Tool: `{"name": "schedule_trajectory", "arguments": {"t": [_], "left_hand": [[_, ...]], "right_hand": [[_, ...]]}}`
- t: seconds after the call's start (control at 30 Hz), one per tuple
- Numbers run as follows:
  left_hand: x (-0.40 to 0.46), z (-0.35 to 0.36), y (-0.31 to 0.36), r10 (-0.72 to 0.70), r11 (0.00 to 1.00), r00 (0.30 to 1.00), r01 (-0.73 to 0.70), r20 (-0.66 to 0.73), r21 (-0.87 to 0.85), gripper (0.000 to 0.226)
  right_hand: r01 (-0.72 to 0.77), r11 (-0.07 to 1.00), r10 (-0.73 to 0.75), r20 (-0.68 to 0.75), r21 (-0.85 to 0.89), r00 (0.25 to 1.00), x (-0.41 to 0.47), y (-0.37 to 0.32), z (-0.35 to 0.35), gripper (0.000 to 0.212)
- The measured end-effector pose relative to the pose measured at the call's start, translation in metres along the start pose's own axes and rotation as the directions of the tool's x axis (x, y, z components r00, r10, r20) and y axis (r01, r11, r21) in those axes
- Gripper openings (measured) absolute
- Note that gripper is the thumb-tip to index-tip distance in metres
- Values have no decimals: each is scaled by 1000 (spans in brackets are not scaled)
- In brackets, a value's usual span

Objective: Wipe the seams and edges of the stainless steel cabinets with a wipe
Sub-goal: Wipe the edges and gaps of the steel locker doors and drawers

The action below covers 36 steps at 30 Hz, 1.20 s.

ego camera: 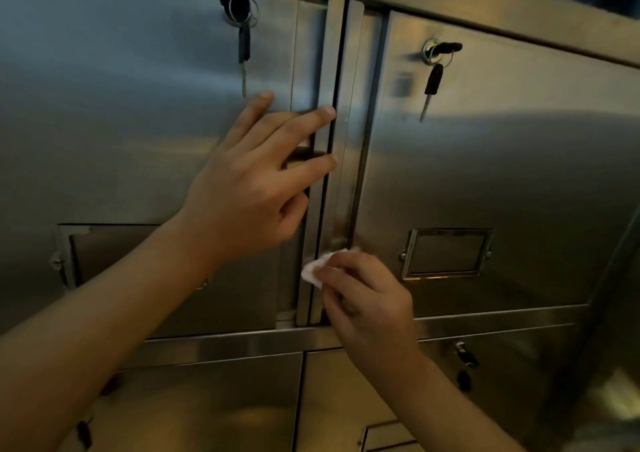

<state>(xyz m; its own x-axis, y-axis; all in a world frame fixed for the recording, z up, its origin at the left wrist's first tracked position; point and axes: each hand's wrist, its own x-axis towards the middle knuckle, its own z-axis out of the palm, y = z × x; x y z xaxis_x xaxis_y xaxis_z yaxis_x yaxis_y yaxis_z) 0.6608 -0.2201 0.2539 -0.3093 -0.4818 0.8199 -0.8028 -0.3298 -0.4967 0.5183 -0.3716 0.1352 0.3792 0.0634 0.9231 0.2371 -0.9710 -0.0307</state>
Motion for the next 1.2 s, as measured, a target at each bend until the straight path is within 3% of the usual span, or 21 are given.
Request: {"name": "schedule_trajectory", "arguments": {"t": [0.23,0.43,0.53,0.77,1.2], "left_hand": [[0,0,-4,78,996,997,-79,18,39,34],[-1,3,-5,82,995,997,-82,12,50,34],[-1,3,-6,87,995,996,-87,5,49,34],[-3,6,-6,74,996,997,-74,-3,39,32],[-2,7,-8,86,995,996,-85,-5,42,32]], "right_hand": [[41,999,-41,188,3,981,-16,3,-14,18],[106,985,-124,-129,-136,984,55,4,-59,15],[109,978,-142,-184,-180,973,90,9,-61,15],[80,974,-116,-165,-212,979,81,17,-33,17],[7,983,-1,31,-185,1000,-15,12,-4,21]]}}
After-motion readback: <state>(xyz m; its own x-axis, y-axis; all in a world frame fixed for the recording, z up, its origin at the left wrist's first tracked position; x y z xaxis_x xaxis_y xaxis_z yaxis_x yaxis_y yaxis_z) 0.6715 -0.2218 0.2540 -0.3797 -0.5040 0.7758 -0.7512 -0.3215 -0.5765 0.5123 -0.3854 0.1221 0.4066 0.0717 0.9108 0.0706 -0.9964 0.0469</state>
